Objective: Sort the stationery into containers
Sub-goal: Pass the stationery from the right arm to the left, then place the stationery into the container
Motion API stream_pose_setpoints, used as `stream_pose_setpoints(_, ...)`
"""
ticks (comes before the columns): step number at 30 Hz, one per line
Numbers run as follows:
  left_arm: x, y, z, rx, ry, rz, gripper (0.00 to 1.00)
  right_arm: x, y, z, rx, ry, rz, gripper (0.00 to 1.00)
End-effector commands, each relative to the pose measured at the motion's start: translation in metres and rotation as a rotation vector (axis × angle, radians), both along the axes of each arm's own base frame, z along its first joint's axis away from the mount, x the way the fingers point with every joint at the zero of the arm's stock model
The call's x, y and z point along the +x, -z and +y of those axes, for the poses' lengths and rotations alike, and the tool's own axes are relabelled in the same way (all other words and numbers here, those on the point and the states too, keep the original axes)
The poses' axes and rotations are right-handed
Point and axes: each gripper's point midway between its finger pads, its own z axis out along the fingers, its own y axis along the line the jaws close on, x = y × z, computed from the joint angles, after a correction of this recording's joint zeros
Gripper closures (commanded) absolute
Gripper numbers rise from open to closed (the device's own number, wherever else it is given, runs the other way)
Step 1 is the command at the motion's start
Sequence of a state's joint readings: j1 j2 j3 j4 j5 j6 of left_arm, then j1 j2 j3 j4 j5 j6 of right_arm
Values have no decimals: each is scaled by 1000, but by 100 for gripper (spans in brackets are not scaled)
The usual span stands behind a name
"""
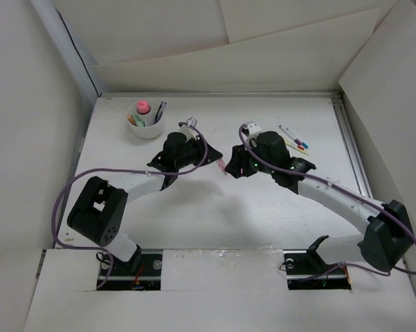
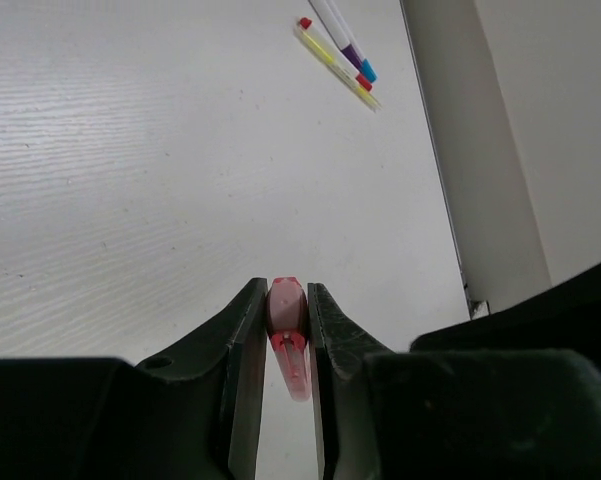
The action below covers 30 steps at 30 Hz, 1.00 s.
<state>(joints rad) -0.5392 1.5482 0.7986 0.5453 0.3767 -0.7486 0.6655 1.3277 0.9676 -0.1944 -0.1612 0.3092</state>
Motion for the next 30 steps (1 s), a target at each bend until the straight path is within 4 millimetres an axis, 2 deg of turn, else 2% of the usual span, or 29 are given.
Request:
stream_pose_setpoints(1,18,-47,3,-29,-56,-121,100,8,-36,-7,68,26,-106,44)
stream_pose_setpoints(2,21,-45,7,-20,-74,-113,100,11,-35,-13,64,49,-110,44)
stream_pose_setpoints(6,38,-61,23,-28,-164,-144,100,24,-37,-31,65,126,-130,44)
stream_pose_setpoints(7,43,-65,32,-30,-201,-143,100,26,-39,-32,75,143,-135,44)
stream_pose_setpoints(9,59,-76,52,-27,-296,-157,100,38,-39,-46,68,212,-139,44)
stream_pose_setpoints(10,61,-83,56,-26,-325,-169,100,42,-30,-47,57,235,-116,44)
stream_pose_setpoints(11,71,-89,72,-14,-403,-182,100,45,-28,-48,57,256,-114,44)
stream_pose_setpoints(12,77,-90,81,-4,-443,-183,100,51,-28,-56,44,297,-124,44)
stream_pose_setpoints(14,85,-92,94,0,-501,-178,100,57,-24,-55,41,305,-128,44)
stream_pose_setpoints(15,92,-103,107,-13,-549,-192,100,58,-20,-57,34,317,-130,44)
stream_pose_setpoints(18,104,-110,131,-25,-630,-186,100,58,-11,-61,39,331,-124,44)
stream_pose_setpoints(19,112,-116,149,-26,-678,-198,100,59,-15,-64,45,340,-132,44)
stream_pose_setpoints(21,120,-114,168,-14,-739,-179,100,56,-10,-66,50,345,-125,44)
stream_pose_setpoints(22,128,-110,188,7,-804,-169,100,57,-16,-70,59,354,-137,44)
stream_pose_setpoints(23,130,-115,197,14,-834,-168,100,54,-19,-72,66,354,-145,44)
stream_pose_setpoints(25,138,-110,218,82,-899,-168,100,52,-27,-72,80,354,-162,44)
stream_pose_setpoints(26,141,-121,228,96,-932,-188,100,50,-25,-74,79,354,-161,44)
stream_pose_setpoints(27,140,-119,239,134,-970,-177,100,49,-31,-76,91,355,-170,44)
stream_pose_setpoints(30,145,-123,267,208,-1070,-186,100,47,-27,-75,90,343,-159,43)
